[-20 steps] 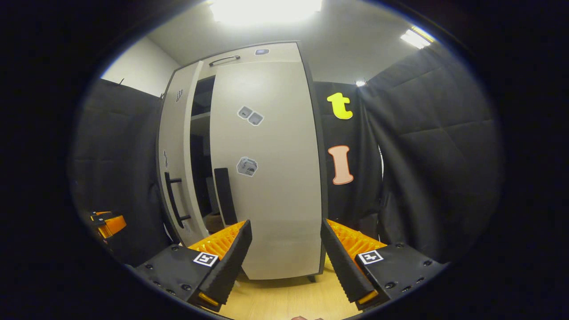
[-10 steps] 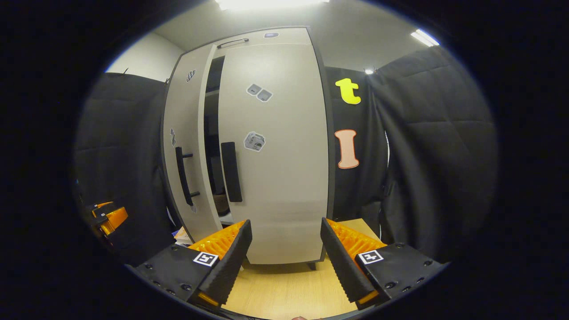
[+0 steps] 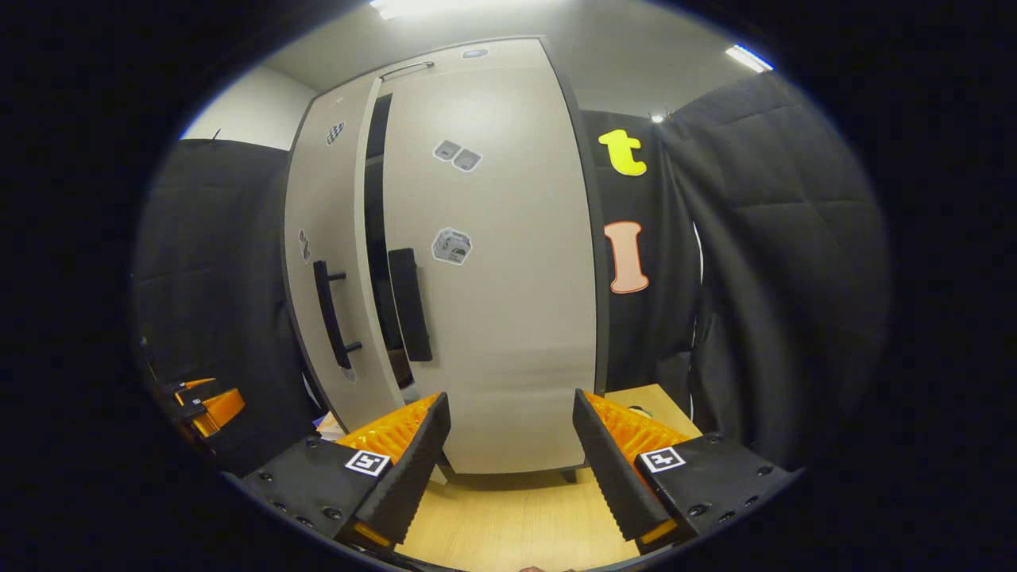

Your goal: Grab one shoe with the right hand and put it into the shoe cabinet, grab the other shoe with the left hand and put it into the shoe cabinet; then close the right door with the right hand and the left door with the left hand.

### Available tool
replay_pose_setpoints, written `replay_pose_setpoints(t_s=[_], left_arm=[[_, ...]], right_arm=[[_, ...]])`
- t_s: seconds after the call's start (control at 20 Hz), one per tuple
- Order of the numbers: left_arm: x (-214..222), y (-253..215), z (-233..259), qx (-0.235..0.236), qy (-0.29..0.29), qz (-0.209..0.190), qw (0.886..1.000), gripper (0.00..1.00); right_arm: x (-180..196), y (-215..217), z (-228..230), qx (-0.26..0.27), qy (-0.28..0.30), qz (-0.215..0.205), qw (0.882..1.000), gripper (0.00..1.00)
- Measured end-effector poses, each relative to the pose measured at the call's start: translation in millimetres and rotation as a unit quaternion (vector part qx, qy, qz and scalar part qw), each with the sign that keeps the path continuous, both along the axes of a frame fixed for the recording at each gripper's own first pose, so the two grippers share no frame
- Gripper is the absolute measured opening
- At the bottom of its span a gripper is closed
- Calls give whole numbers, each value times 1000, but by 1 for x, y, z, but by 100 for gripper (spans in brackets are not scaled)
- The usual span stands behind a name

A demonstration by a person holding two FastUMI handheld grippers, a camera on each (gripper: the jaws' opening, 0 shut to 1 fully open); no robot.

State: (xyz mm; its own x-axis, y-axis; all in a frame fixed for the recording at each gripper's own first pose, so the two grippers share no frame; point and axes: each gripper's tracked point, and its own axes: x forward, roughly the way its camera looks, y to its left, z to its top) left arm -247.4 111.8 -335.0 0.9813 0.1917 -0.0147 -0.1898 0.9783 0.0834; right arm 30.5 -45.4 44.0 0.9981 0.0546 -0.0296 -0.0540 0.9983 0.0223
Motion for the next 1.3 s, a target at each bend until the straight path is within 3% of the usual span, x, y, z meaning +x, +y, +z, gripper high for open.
replay_pose_setpoints(t_s=[0.1,0.4,0.65,1.05,1.1,1.3], left_arm=[[9,-3,2,10,2,-1,1000,99],[15,-10,-4,-1,4,-19,1000,99],[21,-11,-4,-5,9,-32,999,99],[18,-13,-14,-59,20,-27,998,99],[16,-14,-13,-68,19,-26,997,92],[12,-9,-10,-100,5,-12,995,92]], right_arm=[[1,-5,-1,8,-3,-6,1000,98],[15,-20,2,20,-7,-25,999,98],[26,-8,0,17,-2,-12,1000,98],[24,2,-2,-9,-10,-5,1000,99],[25,-1,-2,-13,-11,-10,1000,98],[24,-4,-2,-16,-9,-12,1000,98]])
